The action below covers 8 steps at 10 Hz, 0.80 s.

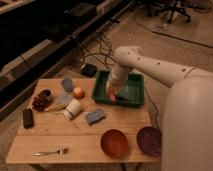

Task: Place pepper in red bowl

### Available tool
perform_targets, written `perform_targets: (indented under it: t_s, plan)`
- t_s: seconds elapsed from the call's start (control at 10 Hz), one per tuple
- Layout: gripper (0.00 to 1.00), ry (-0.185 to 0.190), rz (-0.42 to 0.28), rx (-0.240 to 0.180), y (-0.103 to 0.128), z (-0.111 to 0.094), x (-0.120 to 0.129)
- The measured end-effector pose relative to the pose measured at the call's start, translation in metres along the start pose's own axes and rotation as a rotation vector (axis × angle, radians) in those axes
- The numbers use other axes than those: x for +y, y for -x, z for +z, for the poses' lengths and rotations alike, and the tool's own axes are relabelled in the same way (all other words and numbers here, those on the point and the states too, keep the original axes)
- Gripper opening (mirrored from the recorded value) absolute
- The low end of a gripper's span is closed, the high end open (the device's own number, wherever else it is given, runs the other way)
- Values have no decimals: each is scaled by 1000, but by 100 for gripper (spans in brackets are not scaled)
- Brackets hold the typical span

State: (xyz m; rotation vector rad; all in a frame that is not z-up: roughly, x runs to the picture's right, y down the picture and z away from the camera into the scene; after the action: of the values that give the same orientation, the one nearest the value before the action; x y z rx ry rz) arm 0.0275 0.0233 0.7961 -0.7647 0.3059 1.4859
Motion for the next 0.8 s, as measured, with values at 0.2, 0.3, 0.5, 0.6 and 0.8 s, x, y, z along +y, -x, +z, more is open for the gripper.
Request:
perform_targets:
  t_s: [0.2, 0.3, 0.5, 0.6, 0.8]
  plan:
    - [0, -4, -17, 22, -15, 1, 10]
    - [0, -6, -14, 23, -15, 1, 8]
    - [0, -6, -13, 22, -15, 0, 7]
    - [0, -4, -19, 26, -17, 2, 10]
    - [0, 15, -84, 10, -35, 2, 17]
